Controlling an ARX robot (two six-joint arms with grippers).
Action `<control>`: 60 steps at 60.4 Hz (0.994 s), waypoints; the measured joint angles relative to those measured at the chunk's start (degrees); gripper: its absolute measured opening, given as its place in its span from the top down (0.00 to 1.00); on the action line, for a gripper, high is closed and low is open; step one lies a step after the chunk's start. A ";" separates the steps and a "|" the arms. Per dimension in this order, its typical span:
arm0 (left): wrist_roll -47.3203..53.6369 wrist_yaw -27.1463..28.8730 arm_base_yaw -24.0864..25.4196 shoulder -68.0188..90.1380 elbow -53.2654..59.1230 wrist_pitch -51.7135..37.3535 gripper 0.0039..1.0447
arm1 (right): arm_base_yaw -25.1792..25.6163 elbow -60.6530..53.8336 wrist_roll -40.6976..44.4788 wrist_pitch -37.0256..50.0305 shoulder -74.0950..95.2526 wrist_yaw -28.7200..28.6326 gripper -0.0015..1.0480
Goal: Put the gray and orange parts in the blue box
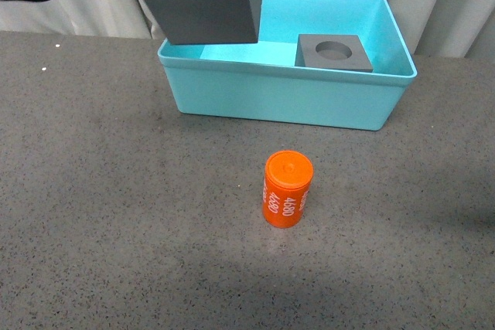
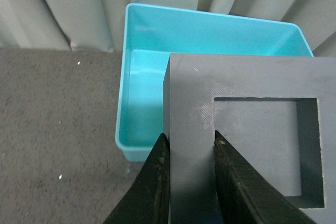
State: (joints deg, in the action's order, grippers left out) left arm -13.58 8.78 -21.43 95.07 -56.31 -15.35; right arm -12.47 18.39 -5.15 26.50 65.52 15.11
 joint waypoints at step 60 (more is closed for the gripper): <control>0.52 -1.20 4.70 29.77 -23.28 7.69 0.83 | 0.00 0.00 0.00 0.00 0.00 0.00 0.09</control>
State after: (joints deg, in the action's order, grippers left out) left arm -13.06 7.57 -16.73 124.84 -79.59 -7.66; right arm -12.47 18.39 -5.15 26.50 65.52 15.11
